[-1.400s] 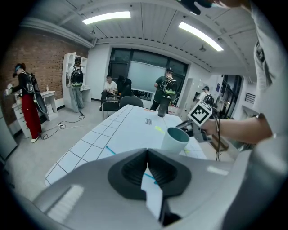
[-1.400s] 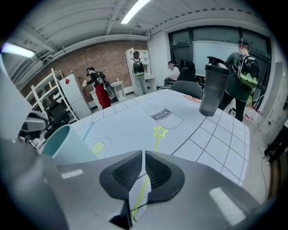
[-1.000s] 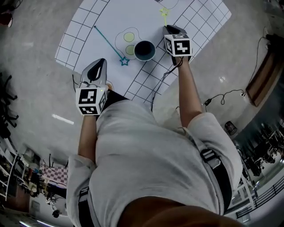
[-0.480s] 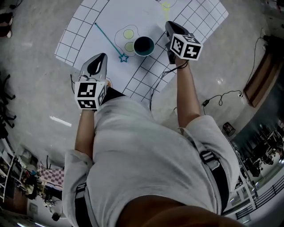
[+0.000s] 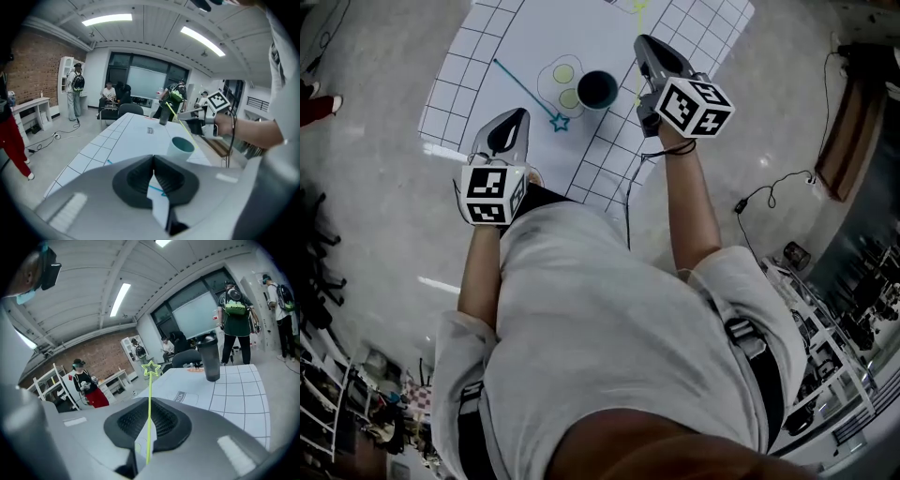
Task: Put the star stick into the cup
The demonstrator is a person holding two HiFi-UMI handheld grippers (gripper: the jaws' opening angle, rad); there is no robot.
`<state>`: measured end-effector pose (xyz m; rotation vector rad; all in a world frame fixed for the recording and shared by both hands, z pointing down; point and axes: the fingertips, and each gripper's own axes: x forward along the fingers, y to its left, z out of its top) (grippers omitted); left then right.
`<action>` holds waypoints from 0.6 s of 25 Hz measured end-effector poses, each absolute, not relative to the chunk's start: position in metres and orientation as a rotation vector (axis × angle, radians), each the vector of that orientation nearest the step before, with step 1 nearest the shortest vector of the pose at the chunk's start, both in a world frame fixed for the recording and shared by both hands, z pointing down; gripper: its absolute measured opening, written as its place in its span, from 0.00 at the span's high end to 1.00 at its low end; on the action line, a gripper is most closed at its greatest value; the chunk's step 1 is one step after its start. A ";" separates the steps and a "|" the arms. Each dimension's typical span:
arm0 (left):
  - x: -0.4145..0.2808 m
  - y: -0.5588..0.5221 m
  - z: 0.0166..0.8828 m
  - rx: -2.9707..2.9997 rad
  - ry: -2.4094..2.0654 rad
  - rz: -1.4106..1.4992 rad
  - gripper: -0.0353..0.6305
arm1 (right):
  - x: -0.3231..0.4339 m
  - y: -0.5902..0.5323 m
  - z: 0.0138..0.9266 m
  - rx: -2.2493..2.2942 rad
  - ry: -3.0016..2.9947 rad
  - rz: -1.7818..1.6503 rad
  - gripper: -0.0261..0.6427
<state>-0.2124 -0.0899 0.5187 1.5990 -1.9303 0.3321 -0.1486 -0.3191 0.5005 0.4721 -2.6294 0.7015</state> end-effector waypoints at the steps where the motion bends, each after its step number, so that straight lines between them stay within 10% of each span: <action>1: -0.214 -0.090 0.516 1.612 -1.931 0.328 0.94 | -0.150 -0.318 0.489 0.486 -2.660 0.717 0.94; 15: -0.234 -0.070 0.503 1.653 -1.938 0.322 0.94 | -0.166 -0.289 0.447 0.617 -2.941 0.783 0.94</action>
